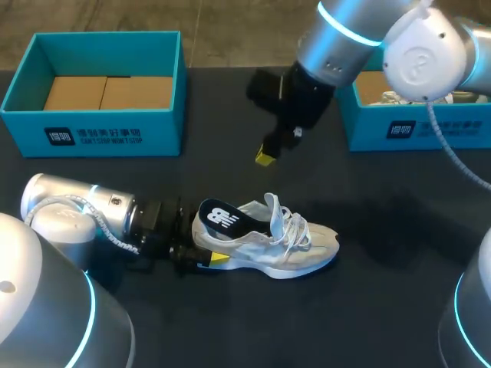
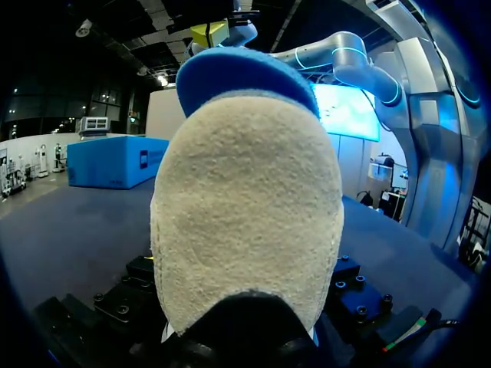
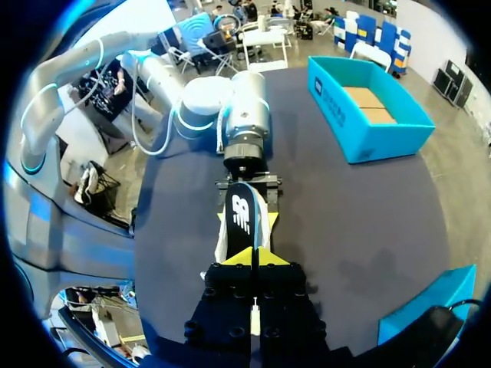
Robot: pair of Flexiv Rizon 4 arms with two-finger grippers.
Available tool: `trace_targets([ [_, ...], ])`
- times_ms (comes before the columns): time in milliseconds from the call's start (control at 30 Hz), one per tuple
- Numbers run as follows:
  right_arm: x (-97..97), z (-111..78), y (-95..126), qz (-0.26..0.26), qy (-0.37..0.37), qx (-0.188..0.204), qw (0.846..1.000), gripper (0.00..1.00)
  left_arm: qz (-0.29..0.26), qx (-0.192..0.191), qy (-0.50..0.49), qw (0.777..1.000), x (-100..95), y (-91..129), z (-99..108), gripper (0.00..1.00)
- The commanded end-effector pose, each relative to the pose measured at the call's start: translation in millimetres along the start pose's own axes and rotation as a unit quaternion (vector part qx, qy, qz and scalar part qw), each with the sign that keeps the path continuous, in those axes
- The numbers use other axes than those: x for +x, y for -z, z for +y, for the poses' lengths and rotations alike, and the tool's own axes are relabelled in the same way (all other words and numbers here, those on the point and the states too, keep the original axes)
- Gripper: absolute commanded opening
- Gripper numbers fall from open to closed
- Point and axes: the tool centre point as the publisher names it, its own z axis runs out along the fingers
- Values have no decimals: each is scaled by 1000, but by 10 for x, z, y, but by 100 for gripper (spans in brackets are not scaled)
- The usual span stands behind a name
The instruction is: Take the shoe out of the shoebox, open the shoe tongue, remove and reinsert the insole, then place the shoe into the shoebox
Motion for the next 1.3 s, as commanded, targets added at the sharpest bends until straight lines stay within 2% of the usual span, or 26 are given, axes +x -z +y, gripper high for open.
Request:
trace_targets([
  [33,102,-4,317,-33,1,6,999,0,0,-1,0,1000,-16,-4,27,0],
  [467,137,112,312,-40,7,25,999,0,0,-1,0,1000,-16,-4,27,0],
  [900,131,188,-191,19,13,9,1000,0,0,-1,0,1000,-16,-4,27,0],
  [1300,131,188,-191,19,13,9,1000,0,0,-1,0,1000,-16,-4,27,0],
])
